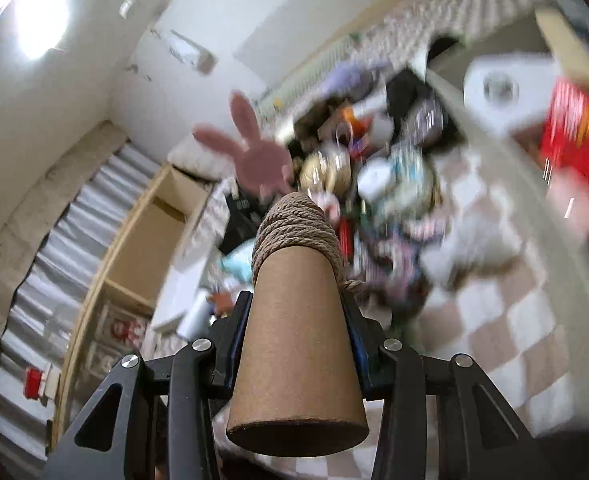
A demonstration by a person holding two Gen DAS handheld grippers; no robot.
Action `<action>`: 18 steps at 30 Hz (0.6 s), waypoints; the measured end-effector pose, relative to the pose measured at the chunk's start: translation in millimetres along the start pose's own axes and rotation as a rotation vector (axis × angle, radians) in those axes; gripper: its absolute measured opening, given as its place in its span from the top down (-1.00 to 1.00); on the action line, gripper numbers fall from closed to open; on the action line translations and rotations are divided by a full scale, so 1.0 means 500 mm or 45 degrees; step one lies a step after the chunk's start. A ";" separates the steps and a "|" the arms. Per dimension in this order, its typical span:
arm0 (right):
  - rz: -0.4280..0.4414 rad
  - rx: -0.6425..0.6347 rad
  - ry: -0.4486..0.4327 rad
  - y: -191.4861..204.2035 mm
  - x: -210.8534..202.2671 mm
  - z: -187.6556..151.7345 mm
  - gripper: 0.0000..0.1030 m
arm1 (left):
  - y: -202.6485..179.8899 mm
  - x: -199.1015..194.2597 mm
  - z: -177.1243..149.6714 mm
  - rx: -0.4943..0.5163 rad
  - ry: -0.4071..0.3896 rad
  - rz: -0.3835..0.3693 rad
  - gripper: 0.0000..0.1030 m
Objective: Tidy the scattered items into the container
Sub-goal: 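Carry the tube and lighter into the white SHOES box with both grippers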
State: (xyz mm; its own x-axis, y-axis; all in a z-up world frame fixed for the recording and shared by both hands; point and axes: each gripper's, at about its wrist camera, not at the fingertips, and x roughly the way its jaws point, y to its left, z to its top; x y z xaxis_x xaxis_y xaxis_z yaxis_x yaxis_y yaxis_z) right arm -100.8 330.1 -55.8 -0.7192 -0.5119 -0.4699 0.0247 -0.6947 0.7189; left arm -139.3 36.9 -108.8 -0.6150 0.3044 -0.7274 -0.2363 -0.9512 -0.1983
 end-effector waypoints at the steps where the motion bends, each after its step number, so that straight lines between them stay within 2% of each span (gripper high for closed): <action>1: -0.009 -0.020 -0.041 0.006 -0.022 0.021 0.16 | 0.000 -0.001 0.001 -0.001 -0.001 -0.003 0.54; 6: -0.092 -0.057 -0.277 0.007 -0.140 0.123 0.16 | -0.001 0.000 0.001 0.000 0.004 -0.005 0.54; 10: -0.234 -0.015 -0.440 -0.046 -0.239 0.193 0.16 | -0.005 0.002 0.001 0.009 0.007 -0.007 0.54; 13: -0.349 0.040 -0.490 -0.103 -0.288 0.226 0.16 | -0.010 0.004 0.001 0.017 0.010 -0.012 0.54; 18: -0.500 0.159 -0.507 -0.208 -0.336 0.249 0.16 | -0.018 0.009 0.001 0.020 0.020 -0.022 0.54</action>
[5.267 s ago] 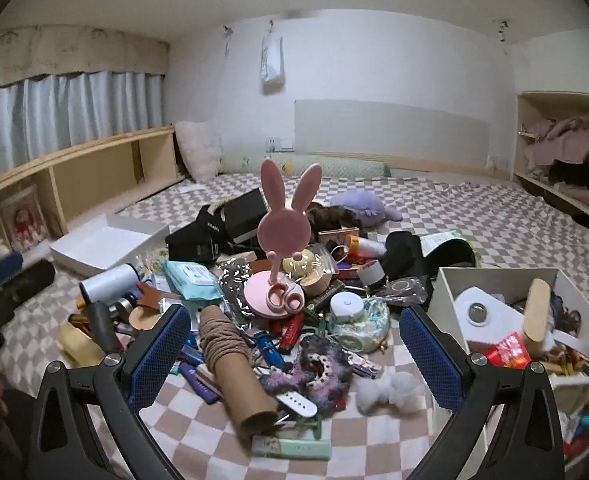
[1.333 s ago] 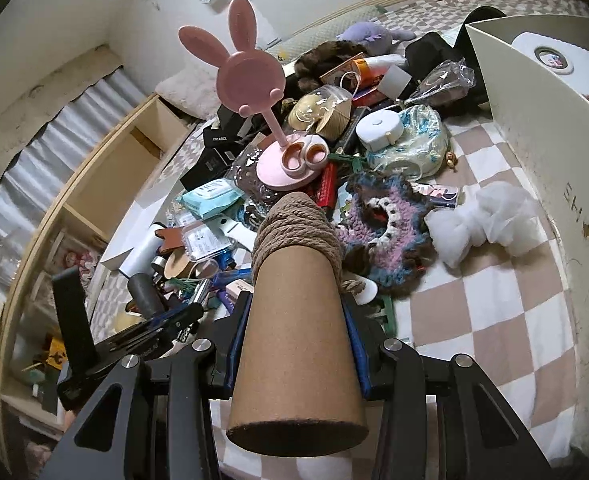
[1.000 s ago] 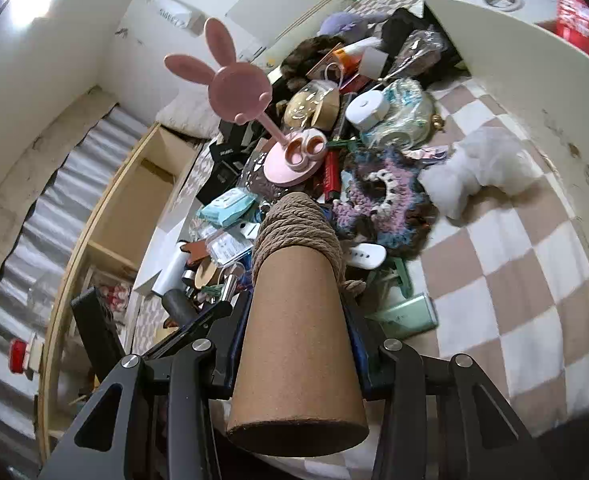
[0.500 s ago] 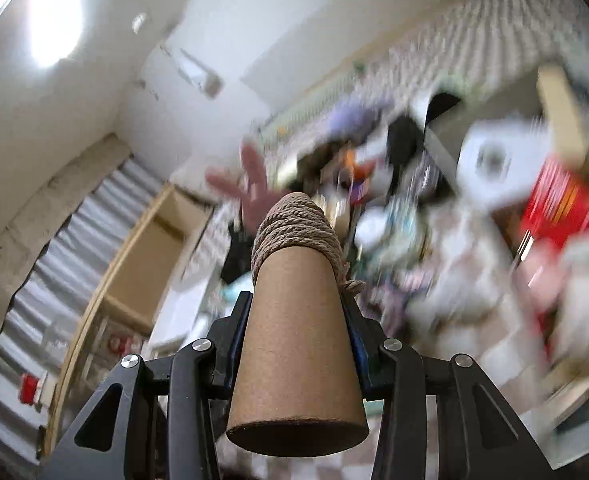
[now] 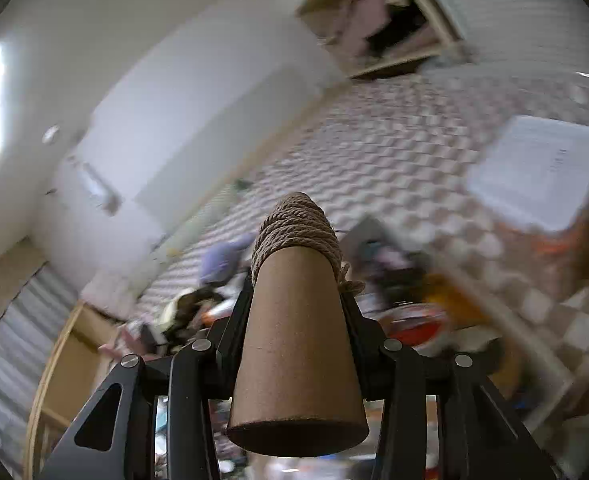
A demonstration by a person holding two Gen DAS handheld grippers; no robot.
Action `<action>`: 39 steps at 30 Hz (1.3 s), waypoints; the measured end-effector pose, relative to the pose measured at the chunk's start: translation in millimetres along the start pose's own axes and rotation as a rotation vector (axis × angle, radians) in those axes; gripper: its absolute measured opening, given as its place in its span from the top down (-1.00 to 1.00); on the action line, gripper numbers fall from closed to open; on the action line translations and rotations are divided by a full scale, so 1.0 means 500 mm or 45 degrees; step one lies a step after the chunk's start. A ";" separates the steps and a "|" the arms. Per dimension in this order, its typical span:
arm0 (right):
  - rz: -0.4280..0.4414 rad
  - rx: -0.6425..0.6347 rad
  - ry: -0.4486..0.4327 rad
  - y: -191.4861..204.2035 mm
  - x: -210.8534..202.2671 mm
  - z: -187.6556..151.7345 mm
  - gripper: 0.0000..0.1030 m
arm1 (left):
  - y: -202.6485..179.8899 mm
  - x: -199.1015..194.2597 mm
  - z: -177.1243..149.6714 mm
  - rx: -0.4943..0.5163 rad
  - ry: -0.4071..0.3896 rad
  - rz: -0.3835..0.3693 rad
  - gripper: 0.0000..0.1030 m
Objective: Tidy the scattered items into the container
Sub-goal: 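Carry the tube and lighter into the white SHOES box with both grippers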
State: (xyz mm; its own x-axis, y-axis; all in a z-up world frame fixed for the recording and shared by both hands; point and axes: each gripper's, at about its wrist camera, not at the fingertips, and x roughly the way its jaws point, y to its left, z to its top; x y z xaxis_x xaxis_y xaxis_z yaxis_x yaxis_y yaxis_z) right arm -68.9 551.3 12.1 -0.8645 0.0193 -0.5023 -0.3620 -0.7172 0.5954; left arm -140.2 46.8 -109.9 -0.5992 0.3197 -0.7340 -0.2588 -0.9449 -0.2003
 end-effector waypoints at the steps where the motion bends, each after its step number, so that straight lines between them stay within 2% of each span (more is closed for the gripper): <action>1: -0.027 0.009 0.001 -0.019 0.002 0.004 0.16 | -0.001 0.001 0.000 0.000 0.002 -0.002 0.54; 5: -0.111 0.015 0.020 -0.072 0.016 0.014 0.16 | -0.012 0.000 0.004 0.018 -0.001 0.001 0.54; 8: -0.142 -0.006 0.048 -0.082 0.029 0.013 0.16 | -0.023 -0.004 0.013 -0.003 -0.019 -0.019 0.54; 12: -0.115 -0.067 0.085 -0.073 0.047 0.005 0.16 | -0.057 -0.014 0.035 0.014 -0.052 -0.045 0.54; 19: -0.119 -0.183 0.139 -0.056 0.080 -0.003 0.16 | -0.164 -0.019 0.084 0.087 -0.093 -0.128 0.54; 28: -0.136 -0.272 0.175 -0.054 0.092 -0.013 0.16 | -0.363 -0.016 0.161 0.242 -0.130 -0.253 0.54; 33: -0.163 -0.326 0.191 -0.054 0.095 -0.015 0.16 | -0.452 0.000 0.192 0.286 -0.103 -0.313 0.54; 39: -0.176 -0.385 0.229 -0.056 0.105 -0.016 0.16 | -0.531 0.034 0.224 0.342 -0.065 -0.323 0.54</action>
State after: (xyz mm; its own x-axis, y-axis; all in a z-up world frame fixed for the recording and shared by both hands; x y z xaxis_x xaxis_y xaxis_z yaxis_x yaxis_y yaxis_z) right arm -101.2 566.6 -36.0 -0.7303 0.0269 -0.6826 -0.3281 -0.8902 0.3160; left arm -166.7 311.0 3.7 -0.5258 0.5507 -0.6483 -0.5893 -0.7854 -0.1892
